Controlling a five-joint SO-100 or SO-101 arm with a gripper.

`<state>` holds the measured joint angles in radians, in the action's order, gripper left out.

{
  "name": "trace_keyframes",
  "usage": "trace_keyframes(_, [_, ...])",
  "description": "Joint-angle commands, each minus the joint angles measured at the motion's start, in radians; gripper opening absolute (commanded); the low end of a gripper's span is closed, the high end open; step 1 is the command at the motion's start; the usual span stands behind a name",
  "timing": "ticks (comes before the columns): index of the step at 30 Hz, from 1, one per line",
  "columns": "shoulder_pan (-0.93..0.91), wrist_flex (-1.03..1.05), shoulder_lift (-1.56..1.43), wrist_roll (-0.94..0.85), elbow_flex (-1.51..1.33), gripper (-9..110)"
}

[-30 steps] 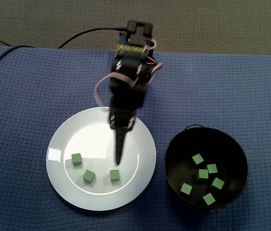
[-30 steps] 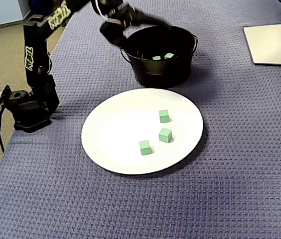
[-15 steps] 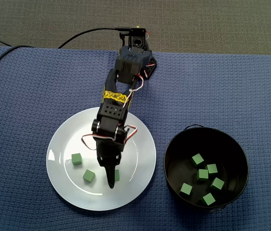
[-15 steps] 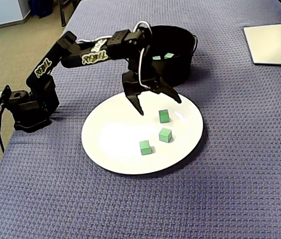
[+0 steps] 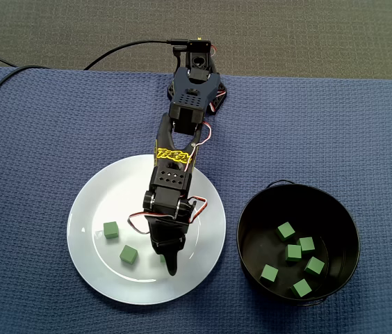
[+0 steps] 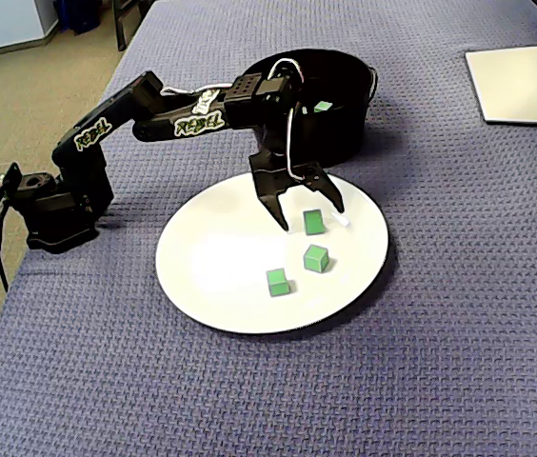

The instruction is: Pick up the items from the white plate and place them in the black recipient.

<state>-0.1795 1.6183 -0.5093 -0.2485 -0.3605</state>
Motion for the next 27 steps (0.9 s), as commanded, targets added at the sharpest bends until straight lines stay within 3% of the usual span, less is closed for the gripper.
trace_keyframes(1, [-0.005, -0.032, -0.011, 0.009, 0.060, 21])
trace_keyframes(8, [-0.008, -0.034, 0.031, 0.011, 0.097, 0])
trace_keyframes(13, [-0.021, -0.003, -0.040, 0.028, 0.095, 0])
trace_keyframes(22, [-0.144, -0.003, -0.836, 0.023, -0.106, 0])
trace_keyframes(27, [0.054, -0.183, -1.209, -0.196, -0.304, 0])
